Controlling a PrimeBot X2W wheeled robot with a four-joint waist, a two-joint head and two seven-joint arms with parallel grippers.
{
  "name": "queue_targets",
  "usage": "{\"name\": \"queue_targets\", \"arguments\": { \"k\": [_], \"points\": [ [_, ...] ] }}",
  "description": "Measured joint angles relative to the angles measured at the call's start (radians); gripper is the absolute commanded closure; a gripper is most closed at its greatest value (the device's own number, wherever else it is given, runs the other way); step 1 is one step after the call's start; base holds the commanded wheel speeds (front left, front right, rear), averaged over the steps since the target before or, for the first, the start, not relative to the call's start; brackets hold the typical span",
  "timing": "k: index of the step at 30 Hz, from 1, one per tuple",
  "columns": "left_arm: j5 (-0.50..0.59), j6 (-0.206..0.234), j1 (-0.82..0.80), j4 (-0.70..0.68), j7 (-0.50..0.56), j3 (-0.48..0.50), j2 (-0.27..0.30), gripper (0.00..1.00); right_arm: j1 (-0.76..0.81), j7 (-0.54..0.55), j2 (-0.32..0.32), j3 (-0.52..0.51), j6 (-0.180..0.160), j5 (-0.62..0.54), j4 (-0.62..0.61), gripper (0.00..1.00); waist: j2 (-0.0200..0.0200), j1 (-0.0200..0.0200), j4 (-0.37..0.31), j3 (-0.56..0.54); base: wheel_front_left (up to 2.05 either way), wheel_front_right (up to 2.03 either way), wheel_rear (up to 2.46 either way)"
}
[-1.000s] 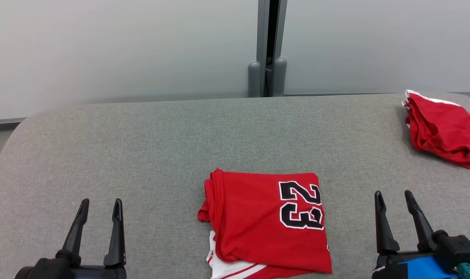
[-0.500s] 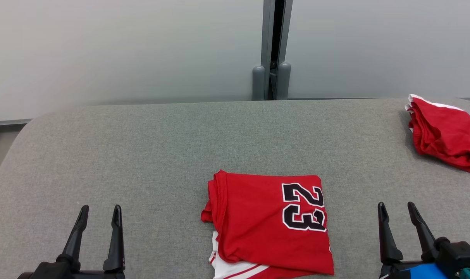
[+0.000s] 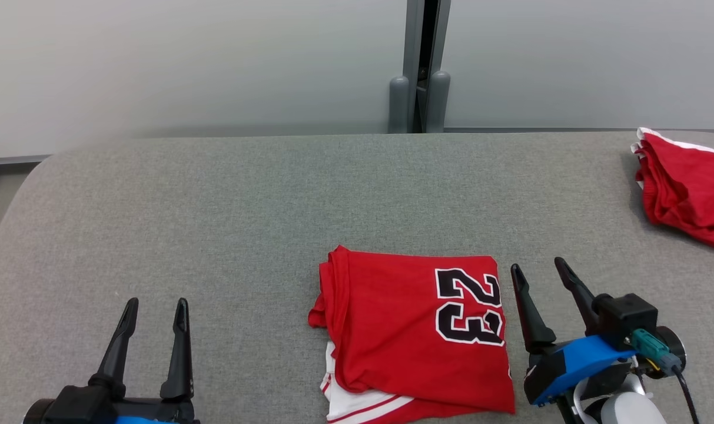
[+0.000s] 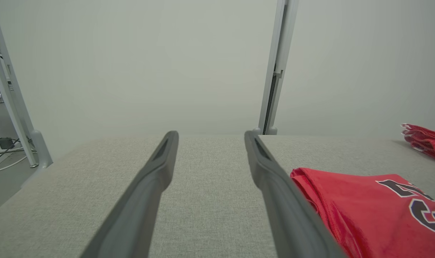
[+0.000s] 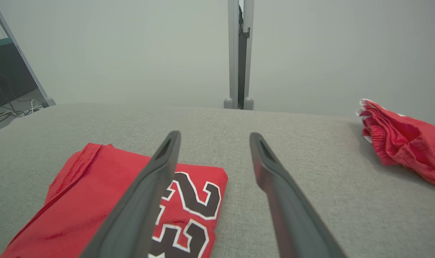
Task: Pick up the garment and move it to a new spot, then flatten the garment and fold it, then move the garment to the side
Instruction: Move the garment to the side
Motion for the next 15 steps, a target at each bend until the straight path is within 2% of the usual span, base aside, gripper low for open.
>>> {"name": "queue_targets", "arguments": {
  "k": [5,15],
  "points": [
    [-0.004,0.000,-0.015,0.001,0.000,-0.007,0.000,0.00,-0.036,0.057,0.000,0.008,0.000,-0.007,0.094,0.00,0.0000,0.0000,0.020,0.026,0.00,0.00,0.00],
    [-0.010,0.000,-0.047,0.007,0.000,-0.012,0.000,0.00,-0.059,0.082,0.000,0.019,0.000,0.016,0.250,0.00,0.0000,0.0001,0.053,0.083,0.00,0.00,0.00]
  ]
}}
